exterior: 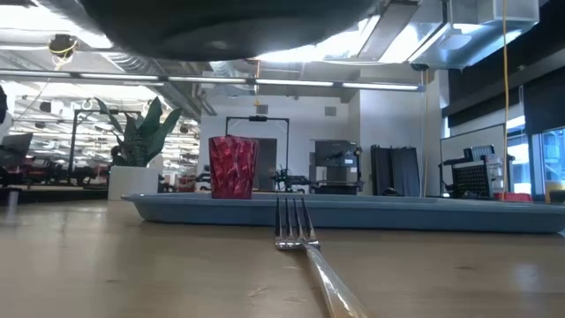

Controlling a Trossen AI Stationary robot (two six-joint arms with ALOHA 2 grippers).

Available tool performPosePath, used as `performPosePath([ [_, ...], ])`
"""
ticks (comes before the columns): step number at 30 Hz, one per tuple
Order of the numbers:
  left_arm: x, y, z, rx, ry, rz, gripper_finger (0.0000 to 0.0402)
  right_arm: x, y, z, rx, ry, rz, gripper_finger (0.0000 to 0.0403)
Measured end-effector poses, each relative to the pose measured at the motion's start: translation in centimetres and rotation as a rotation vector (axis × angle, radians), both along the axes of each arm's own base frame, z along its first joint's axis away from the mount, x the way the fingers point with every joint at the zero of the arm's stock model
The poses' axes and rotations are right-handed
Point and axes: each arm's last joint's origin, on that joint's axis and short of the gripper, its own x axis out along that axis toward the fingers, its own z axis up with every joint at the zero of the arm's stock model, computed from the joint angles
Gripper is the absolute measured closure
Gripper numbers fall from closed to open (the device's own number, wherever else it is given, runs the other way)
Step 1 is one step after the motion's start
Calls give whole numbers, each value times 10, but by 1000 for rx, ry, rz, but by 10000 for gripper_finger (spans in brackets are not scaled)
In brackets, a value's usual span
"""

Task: Pick and place plate/cup/fork/spoon on tray
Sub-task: Put the gray plate at the center of the light blue tray

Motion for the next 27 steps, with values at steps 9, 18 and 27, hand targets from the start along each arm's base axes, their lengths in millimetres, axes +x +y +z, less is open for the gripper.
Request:
performPosePath([
  [9,50,36,-44,-107,131,197,401,-15,9,-1,-187,44,-151,400],
  [18,79,74,-91,-79,155,304,401,-20,17,-2,-258,51,-217,400],
  [27,79,91,-95,49,143,388,401,-21,18,-2,-261,49,-209,400],
])
